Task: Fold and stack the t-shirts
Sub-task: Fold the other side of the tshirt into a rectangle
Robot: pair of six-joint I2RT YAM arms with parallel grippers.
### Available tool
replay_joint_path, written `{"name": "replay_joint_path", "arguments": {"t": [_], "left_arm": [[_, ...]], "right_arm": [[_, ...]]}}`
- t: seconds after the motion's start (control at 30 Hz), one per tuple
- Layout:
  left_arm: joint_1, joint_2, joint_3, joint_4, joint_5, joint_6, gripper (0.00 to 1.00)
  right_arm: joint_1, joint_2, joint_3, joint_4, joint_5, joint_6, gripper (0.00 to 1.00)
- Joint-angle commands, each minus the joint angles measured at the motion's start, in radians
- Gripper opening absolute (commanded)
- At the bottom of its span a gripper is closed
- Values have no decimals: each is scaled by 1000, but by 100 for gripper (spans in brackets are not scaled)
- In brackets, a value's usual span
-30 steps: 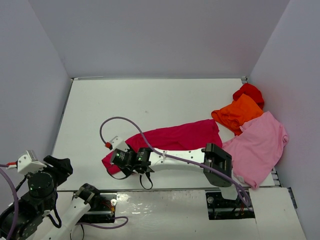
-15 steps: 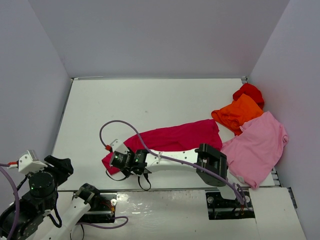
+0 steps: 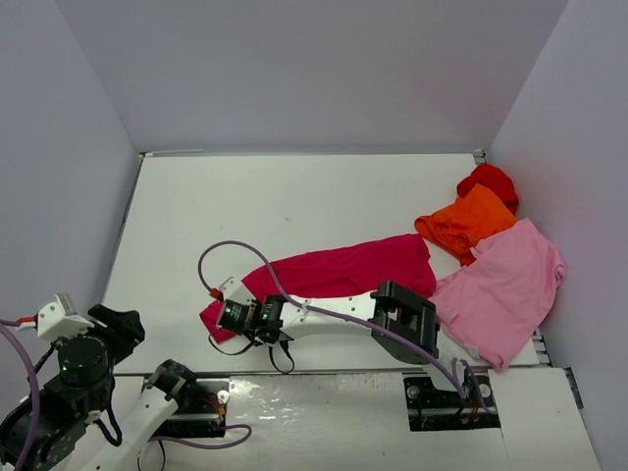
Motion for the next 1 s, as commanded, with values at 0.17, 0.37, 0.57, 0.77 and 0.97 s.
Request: {"name": "replay_joint_path", "arguments": {"t": [0.17, 0.37, 0.57, 0.77, 0.97], "left_arm": [[-3, 34, -5, 51, 1, -1, 48], [-3, 35, -16, 53, 9, -2, 48], [-4, 25, -12, 44, 5, -11, 48], [-4, 24, -15, 46, 2, -13, 48], [-4, 38, -22, 60, 4, -2, 48]], "right_arm": [[-32, 17, 112, 10, 25, -63, 0], [-90, 121, 375, 12, -27, -146, 0], [-106, 237, 577, 19, -66, -209, 0], [-116, 284, 666, 48, -102, -219, 0], [-141, 292, 766, 107, -116, -235, 0]]}}
